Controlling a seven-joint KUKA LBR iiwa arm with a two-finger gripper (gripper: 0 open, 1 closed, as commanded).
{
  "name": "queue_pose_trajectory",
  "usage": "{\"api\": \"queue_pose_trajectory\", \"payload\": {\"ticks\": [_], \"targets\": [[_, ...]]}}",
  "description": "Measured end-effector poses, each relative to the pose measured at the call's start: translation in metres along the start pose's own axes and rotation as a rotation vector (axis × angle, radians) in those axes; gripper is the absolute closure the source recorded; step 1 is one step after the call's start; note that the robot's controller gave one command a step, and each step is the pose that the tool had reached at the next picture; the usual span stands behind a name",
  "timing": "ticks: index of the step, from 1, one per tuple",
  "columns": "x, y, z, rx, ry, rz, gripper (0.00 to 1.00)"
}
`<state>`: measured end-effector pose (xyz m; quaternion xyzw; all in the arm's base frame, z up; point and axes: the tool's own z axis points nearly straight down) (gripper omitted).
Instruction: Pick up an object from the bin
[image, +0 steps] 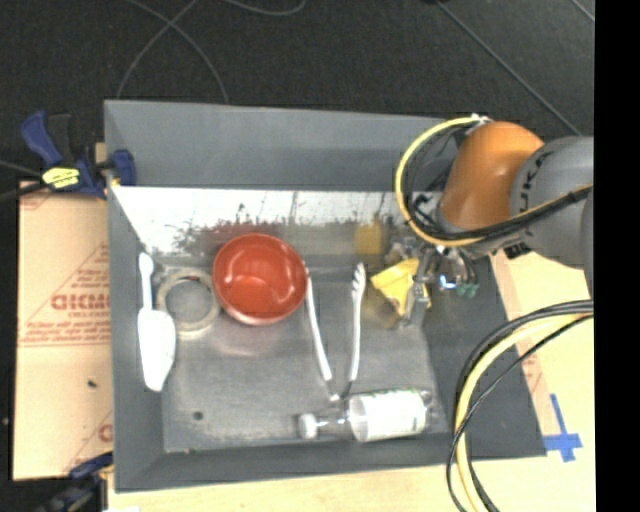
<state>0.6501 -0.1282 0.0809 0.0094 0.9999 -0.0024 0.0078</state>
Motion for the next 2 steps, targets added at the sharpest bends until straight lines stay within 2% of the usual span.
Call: {"api": "queue_pose_trajectory", "payload": {"ticks": [1, 2], "targets": [[0.016, 0.023, -0.008, -0.005, -0.008, 0.158, 0.0], [0.001, 0.019, -0.028, 0.0, -0.016, 0.018, 0.0]]}}
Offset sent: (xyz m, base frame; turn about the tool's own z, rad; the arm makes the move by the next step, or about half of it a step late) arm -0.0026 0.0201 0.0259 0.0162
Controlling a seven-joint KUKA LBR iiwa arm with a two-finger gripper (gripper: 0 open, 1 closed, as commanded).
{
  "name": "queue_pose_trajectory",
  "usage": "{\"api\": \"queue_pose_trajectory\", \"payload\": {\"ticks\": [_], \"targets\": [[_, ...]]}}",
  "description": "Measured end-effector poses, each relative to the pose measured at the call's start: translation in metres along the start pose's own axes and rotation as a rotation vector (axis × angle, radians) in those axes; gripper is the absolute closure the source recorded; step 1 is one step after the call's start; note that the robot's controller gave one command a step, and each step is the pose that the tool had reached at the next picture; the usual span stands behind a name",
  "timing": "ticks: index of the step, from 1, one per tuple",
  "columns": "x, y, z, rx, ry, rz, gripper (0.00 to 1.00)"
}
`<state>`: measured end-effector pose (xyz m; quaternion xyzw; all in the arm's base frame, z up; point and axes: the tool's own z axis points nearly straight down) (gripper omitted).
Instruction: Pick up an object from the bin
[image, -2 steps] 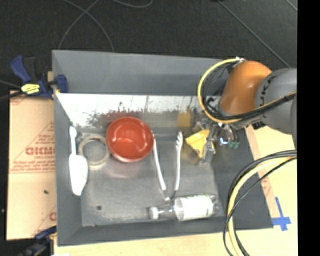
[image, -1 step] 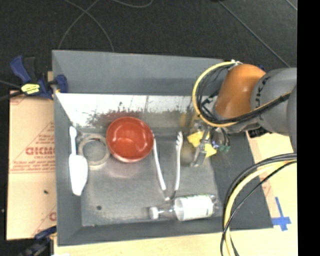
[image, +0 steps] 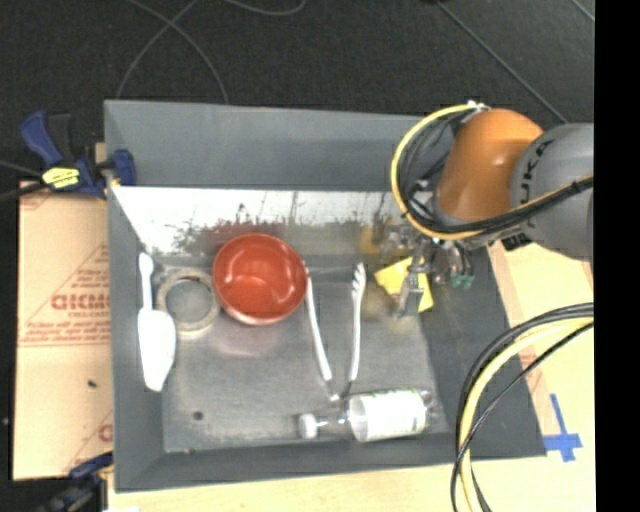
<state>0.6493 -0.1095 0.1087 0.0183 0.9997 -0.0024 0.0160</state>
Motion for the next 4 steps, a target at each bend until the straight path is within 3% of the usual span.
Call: {"api": "queue_pose_trajectory", "payload": {"ticks": [1, 2, 3, 4], "targets": [[0.024, -0.002, 0.011, -0.002, -0.006, 0.136, 1.0], [0.024, -0.002, 0.011, -0.002, -0.006, 0.135, 1.0], [0.033, 0.005, 0.013, 0.002, -0.022, 0.113, 1.0], [0.037, 0.012, 0.017, 0.002, -0.021, 0.035, 1.0]]}}
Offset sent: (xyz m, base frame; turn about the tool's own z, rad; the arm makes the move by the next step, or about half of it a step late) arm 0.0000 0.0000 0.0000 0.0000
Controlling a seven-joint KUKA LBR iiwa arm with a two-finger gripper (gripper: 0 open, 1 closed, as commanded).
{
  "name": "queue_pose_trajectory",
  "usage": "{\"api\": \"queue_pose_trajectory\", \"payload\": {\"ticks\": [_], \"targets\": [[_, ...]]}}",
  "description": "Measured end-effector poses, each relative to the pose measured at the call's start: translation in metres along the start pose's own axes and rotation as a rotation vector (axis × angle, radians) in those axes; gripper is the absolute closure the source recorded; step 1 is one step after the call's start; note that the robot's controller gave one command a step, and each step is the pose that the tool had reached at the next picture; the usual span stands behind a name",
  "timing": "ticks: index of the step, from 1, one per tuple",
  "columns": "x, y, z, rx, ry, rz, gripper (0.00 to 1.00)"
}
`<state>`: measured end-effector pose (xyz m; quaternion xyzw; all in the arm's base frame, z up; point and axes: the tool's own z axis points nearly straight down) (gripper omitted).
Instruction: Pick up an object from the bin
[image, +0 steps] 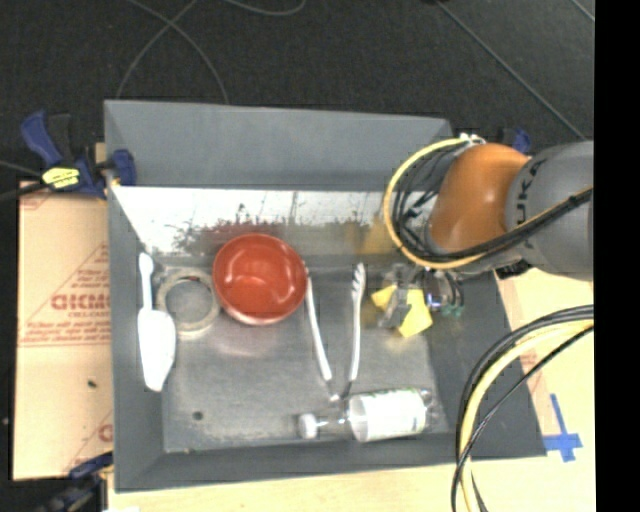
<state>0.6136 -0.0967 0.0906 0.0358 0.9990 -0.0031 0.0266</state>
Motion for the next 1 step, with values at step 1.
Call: {"api": "queue_pose_trajectory", "payload": {"ticks": [1], "targets": [[0.0073, 0.011, 0.0002, 0.006, -0.015, 0.031, 1.0]]}}
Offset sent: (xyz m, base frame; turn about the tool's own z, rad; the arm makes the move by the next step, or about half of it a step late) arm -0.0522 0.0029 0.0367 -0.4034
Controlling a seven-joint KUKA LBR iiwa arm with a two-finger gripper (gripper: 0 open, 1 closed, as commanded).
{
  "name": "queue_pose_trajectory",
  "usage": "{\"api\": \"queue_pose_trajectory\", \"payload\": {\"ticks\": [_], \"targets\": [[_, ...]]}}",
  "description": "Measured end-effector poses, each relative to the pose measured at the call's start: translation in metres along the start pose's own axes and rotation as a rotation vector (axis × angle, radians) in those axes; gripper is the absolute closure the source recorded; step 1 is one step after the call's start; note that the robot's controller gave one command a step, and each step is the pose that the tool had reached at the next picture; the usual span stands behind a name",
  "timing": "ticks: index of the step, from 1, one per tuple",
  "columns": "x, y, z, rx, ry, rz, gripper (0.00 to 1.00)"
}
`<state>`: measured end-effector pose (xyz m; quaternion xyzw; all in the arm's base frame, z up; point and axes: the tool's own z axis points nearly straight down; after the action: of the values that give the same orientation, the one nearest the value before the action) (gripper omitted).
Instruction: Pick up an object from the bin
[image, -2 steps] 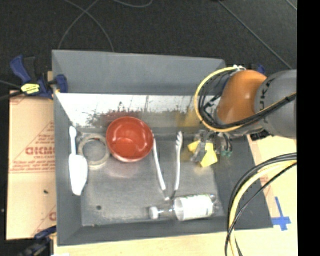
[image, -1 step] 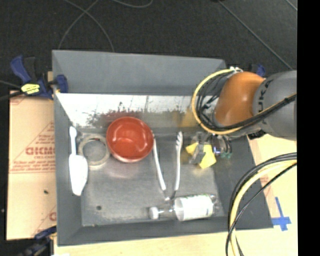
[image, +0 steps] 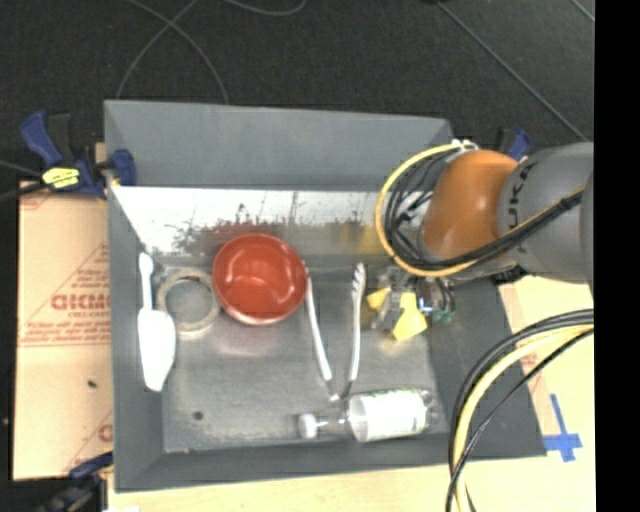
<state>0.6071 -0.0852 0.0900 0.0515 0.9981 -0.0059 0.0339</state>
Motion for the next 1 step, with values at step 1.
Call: {"api": "queue_pose_trajectory", "payload": {"ticks": [1], "targets": [[0.0277, 0.003, -0.021, -0.003, 0.01, -0.135, 1.0]]}}
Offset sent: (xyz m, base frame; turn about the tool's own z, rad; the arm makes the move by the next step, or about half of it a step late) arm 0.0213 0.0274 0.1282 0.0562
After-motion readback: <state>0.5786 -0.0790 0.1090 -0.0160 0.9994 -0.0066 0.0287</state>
